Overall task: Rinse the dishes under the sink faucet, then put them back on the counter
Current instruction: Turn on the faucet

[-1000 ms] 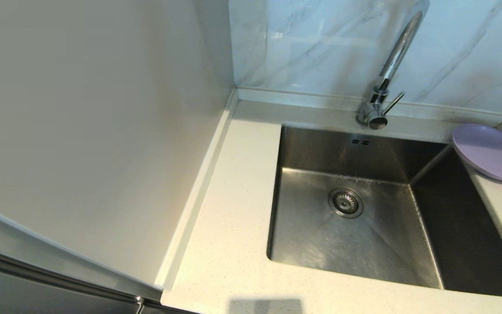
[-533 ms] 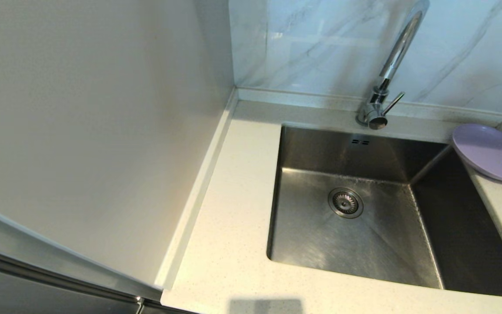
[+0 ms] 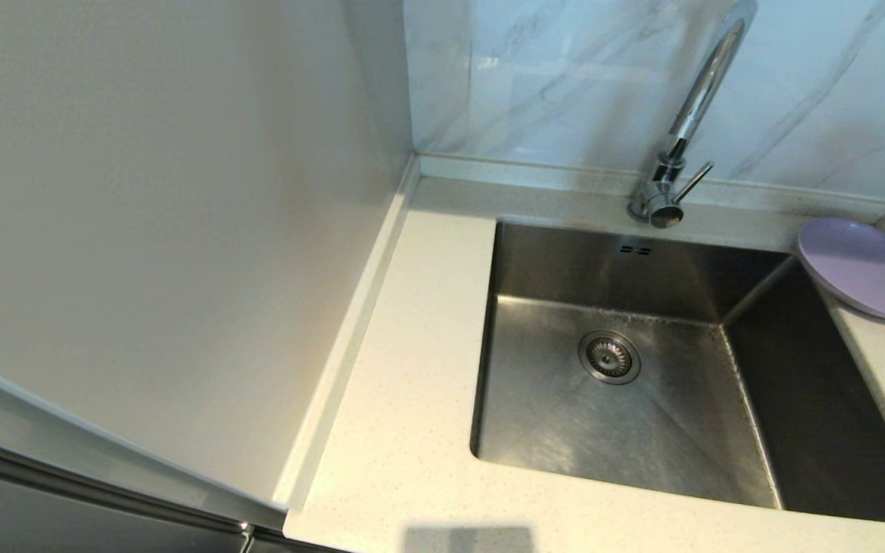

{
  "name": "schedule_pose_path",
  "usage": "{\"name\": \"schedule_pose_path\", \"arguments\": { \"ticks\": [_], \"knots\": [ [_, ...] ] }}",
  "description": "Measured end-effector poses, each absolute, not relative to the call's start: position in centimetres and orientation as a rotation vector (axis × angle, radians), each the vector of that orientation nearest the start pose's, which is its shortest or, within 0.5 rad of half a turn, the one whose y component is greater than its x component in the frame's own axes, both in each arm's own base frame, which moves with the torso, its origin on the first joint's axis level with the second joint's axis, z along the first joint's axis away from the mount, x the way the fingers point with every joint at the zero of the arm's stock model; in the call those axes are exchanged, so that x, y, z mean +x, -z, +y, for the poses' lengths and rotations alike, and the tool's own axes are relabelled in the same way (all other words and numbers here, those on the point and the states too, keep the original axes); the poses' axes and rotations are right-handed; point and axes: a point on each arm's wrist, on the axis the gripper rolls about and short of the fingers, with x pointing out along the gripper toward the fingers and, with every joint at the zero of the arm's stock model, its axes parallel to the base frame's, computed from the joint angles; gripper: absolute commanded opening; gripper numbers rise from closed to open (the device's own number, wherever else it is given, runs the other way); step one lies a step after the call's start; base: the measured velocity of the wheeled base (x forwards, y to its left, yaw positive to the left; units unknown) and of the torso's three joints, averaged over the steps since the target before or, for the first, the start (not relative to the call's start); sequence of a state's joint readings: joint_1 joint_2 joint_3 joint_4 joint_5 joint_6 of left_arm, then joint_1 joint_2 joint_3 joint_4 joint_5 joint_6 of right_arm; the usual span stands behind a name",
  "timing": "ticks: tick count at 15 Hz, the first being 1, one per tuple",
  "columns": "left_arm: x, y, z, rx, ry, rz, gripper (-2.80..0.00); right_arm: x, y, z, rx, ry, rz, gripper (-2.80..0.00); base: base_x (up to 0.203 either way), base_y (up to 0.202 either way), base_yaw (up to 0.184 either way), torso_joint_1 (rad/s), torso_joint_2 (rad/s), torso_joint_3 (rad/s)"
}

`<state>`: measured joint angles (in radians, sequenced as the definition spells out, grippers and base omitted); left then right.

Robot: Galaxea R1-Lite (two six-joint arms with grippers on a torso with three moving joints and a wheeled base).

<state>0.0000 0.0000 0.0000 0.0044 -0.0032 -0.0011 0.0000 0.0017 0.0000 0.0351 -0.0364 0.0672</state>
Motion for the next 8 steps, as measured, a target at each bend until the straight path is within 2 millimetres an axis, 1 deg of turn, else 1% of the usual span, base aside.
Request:
{"name": "schedule_pose_path", "arguments": {
  "ticks": [2,6,8],
  "knots": [
    [-2.3,-7.5,0.0,-0.001,0.003,0.005,-2.80,-2.4,-7.6,-0.1,0.068,0.040,0.034,-2.80,0.000,0.000,0.000,0.000,0.00,0.000],
    [-2.3,-7.5,0.0,-0.001,0.003,0.005,-2.80,-3.6,-9.9,-0.1,0.064,0.025,0.035,-2.80,0.000,0.000,0.000,0.000,0.00,0.000],
    [-2.3,-7.5,0.0,-0.001,0.003,0.005,-2.80,-4.0,-11.5,0.0,0.065,0.017,0.003,-2.80,0.000,0.000,0.000,0.000,0.00,0.000]
  ]
}}
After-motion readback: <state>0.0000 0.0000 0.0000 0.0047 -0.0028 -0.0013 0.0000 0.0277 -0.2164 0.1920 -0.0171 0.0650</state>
